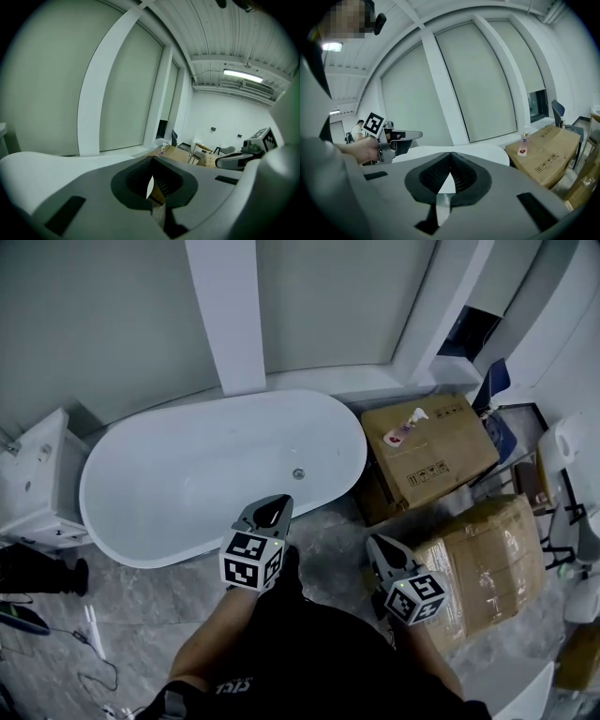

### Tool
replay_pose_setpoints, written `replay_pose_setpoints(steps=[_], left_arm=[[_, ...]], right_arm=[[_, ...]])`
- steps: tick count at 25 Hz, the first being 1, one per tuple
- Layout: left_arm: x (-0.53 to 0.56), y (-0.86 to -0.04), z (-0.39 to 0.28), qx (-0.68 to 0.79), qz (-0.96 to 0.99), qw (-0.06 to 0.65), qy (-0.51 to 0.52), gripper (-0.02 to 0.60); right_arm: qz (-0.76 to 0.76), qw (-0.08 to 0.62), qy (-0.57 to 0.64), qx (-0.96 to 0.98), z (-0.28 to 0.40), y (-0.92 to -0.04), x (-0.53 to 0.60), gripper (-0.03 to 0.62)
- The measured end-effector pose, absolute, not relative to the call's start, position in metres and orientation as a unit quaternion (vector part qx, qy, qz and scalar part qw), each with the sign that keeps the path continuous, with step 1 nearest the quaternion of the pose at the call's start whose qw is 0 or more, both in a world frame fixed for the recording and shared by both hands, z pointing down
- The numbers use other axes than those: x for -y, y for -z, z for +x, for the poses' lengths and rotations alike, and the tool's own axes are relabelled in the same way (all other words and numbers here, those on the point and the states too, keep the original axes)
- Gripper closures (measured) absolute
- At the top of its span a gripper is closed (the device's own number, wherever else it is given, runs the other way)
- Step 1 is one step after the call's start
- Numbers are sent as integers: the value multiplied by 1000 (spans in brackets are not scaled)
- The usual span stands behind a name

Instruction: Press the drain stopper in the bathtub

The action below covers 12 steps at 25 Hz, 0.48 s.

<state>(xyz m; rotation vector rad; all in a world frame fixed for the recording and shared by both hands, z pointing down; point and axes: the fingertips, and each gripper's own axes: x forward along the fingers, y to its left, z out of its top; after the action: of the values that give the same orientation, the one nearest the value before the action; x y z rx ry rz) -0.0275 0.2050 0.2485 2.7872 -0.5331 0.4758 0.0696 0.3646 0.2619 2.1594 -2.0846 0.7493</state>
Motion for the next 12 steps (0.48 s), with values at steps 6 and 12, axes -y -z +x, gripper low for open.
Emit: replay_pose_setpoints(steps=[6,12], left_arm=[[-120,-242,8,180,963,124,-155,568],[-58,-253,9,197,957,144,-159,568]], right_arm=[[678,44,-251,689,92,-257,-270,580],[658,52,-256,706,95,-258,-200,580]])
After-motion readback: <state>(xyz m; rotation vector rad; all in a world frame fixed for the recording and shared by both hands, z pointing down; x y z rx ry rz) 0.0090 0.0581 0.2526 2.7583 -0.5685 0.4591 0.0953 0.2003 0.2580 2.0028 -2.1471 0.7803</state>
